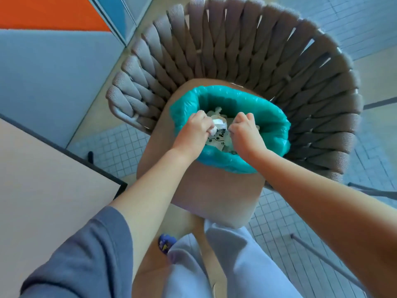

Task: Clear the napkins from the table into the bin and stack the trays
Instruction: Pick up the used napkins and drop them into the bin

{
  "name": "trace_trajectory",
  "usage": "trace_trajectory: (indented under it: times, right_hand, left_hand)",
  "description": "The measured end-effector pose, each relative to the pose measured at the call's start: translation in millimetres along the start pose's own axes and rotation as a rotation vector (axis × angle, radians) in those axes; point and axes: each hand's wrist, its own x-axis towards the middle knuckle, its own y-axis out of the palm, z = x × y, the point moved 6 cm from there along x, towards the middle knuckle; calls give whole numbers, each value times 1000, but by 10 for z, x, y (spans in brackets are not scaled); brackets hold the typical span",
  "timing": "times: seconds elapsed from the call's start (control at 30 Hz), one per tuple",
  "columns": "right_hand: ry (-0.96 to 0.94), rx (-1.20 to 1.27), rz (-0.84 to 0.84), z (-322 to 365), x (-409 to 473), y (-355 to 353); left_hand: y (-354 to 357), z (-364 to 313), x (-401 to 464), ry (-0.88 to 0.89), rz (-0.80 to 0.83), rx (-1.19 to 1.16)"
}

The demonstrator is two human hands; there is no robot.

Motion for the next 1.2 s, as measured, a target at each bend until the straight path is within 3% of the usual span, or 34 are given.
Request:
trace_trajectory:
  times: [0.1, 0.17, 0.23, 0.3, 0.53, 0.67, 0.8, 1.2]
  right_hand:
    - [45, 1, 135, -191, 46, 250]
    - [95, 11, 272, -284, 31, 343]
    - [138, -15, 404, -348, 0, 390]
    - [151, -43, 407, -359, 17, 313]
    - [57, -114, -41, 65, 100, -210]
    - [-68, -130, -175, 521, 1, -381]
    - [-261, -83, -209, 1241, -120, -502]
    - [-693, 37, -114, 3777, -821, -346]
  left_hand:
    - [339, 172, 116, -157, 235, 40]
    - [514, 192, 135, -172, 381, 110]
    - [545, 180, 159, -193, 429, 133]
    - [526, 134, 185, -196, 426, 117]
    - [54, -4, 65, -106, 163, 68]
    - [-366, -13, -215, -39, -12, 149]
    - [-931, 91, -697, -22, -207, 184]
    - [-2219, 1245, -2758, -323, -545, 314]
